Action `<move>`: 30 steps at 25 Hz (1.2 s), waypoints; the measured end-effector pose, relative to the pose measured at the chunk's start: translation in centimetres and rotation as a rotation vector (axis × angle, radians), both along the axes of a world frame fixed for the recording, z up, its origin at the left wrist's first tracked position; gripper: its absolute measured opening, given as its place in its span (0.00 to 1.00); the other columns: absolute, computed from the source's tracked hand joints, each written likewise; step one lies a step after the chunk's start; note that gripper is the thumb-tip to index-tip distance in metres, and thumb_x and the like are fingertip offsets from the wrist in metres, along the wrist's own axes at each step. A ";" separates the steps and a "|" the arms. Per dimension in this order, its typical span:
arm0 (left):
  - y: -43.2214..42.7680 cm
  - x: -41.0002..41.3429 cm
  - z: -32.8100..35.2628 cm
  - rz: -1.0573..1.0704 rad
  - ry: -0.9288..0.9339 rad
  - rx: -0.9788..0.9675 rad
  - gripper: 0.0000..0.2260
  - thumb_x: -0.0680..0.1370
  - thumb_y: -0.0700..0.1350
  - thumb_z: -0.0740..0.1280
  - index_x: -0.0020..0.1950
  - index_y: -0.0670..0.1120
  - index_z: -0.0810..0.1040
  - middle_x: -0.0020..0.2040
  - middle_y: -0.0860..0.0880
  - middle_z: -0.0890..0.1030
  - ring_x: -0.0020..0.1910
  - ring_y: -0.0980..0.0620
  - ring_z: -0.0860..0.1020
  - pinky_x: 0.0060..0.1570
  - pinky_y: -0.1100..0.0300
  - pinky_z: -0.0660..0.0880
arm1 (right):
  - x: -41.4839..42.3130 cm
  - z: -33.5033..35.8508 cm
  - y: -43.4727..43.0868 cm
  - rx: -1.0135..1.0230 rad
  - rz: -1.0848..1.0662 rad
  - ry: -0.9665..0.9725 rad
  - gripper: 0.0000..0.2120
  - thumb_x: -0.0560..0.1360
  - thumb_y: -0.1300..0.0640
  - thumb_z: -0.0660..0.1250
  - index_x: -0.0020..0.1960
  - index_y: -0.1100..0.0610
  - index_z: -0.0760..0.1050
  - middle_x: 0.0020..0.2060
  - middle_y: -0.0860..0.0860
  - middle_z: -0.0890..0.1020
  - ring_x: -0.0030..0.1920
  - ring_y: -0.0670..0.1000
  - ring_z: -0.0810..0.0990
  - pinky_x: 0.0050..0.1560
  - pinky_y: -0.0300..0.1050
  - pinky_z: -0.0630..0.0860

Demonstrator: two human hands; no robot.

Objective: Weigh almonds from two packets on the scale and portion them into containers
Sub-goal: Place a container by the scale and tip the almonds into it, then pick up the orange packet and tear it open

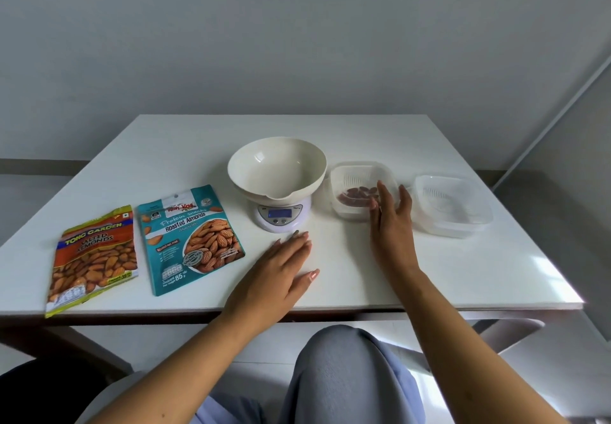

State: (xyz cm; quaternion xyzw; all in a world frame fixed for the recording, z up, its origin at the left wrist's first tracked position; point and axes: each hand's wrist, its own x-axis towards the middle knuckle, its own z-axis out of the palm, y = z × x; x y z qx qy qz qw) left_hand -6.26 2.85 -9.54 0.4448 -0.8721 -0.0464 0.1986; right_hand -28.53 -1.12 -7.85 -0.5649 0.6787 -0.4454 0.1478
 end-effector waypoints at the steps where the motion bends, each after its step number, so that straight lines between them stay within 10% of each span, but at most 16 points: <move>1: 0.0 0.0 0.0 0.001 -0.004 -0.010 0.26 0.80 0.56 0.53 0.71 0.42 0.71 0.74 0.47 0.68 0.73 0.50 0.66 0.73 0.52 0.61 | 0.0 0.0 0.0 -0.002 -0.002 0.008 0.22 0.82 0.49 0.52 0.75 0.51 0.60 0.76 0.57 0.53 0.75 0.59 0.58 0.74 0.51 0.59; 10: 0.1 -0.1 0.0 0.009 0.016 -0.035 0.26 0.79 0.56 0.52 0.71 0.42 0.70 0.74 0.47 0.68 0.73 0.49 0.67 0.73 0.56 0.57 | 1.4 -0.1 3.5 -0.112 -0.079 -0.021 0.22 0.79 0.61 0.59 0.71 0.59 0.60 0.71 0.62 0.58 0.67 0.60 0.67 0.66 0.39 0.64; 14: 0.8 0.3 0.3 -0.025 0.186 0.106 0.20 0.80 0.50 0.59 0.70 0.43 0.73 0.73 0.49 0.69 0.73 0.54 0.66 0.74 0.61 0.57 | 3.1 -0.8 5.7 -0.175 -0.111 -0.070 0.20 0.74 0.67 0.63 0.64 0.61 0.65 0.62 0.60 0.64 0.58 0.60 0.73 0.61 0.54 0.73; 20: 3.2 7.5 2.9 0.206 0.596 0.085 0.11 0.77 0.39 0.66 0.58 0.44 0.81 0.55 0.52 0.81 0.54 0.58 0.79 0.55 0.65 0.76 | 12.0 -0.1 5.5 -0.035 0.378 0.063 0.16 0.76 0.60 0.64 0.63 0.59 0.68 0.59 0.56 0.71 0.61 0.57 0.71 0.62 0.44 0.69; 23: 2.1 13.1 4.3 0.541 0.510 -0.152 0.11 0.75 0.39 0.69 0.57 0.44 0.79 0.55 0.49 0.79 0.57 0.52 0.75 0.58 0.55 0.74 | 16.4 0.3 5.1 0.009 0.631 0.227 0.20 0.79 0.51 0.60 0.69 0.55 0.66 0.69 0.54 0.67 0.69 0.54 0.66 0.69 0.43 0.65; 30: -0.5 20.8 4.4 1.226 0.109 0.449 0.54 0.63 0.73 0.66 0.76 0.45 0.46 0.74 0.39 0.55 0.74 0.38 0.54 0.71 0.36 0.53 | 18.4 -0.5 5.1 0.105 0.675 0.695 0.35 0.73 0.36 0.31 0.77 0.45 0.51 0.78 0.48 0.51 0.78 0.49 0.45 0.78 0.47 0.44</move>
